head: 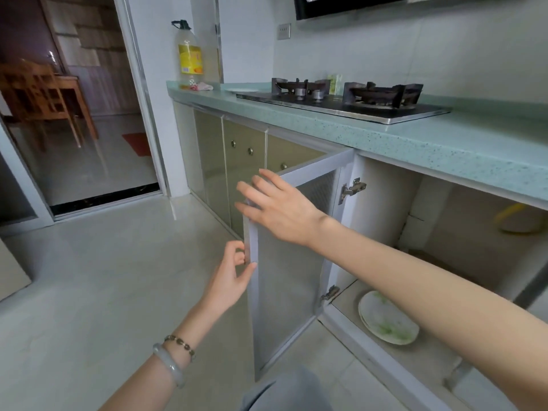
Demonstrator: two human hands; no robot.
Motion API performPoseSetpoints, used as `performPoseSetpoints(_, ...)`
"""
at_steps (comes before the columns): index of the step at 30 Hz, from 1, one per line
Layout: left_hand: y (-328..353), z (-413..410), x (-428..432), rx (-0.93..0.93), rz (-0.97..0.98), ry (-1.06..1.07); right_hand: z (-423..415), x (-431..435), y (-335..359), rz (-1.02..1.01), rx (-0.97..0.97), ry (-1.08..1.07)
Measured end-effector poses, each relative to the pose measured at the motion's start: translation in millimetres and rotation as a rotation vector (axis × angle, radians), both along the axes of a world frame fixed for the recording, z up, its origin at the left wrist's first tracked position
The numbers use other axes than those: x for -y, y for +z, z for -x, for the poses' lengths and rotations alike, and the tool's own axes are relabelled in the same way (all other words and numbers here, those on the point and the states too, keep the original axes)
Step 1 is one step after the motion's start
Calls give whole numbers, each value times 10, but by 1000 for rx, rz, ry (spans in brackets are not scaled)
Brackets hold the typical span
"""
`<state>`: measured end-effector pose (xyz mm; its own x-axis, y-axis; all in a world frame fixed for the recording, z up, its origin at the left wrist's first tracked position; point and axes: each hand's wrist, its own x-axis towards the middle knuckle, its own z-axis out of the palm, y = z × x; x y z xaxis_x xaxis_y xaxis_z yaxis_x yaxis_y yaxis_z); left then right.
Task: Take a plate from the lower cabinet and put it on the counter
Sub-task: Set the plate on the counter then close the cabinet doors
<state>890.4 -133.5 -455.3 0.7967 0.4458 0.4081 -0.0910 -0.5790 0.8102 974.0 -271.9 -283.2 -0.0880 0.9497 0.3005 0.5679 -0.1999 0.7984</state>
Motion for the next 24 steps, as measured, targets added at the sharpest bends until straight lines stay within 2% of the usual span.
performPoseSetpoints(11,-51,-53,944,75,-20,-323,72,1278,-49,-169,-61,132)
performPoseSetpoints(19,24,-401,1856,107,-122,-478,9,2290,-39,-48,-64,-152)
performPoseSetpoints(24,38,-732,2375,109,-362,-519,-158,2922,-73,-33,-53,-377)
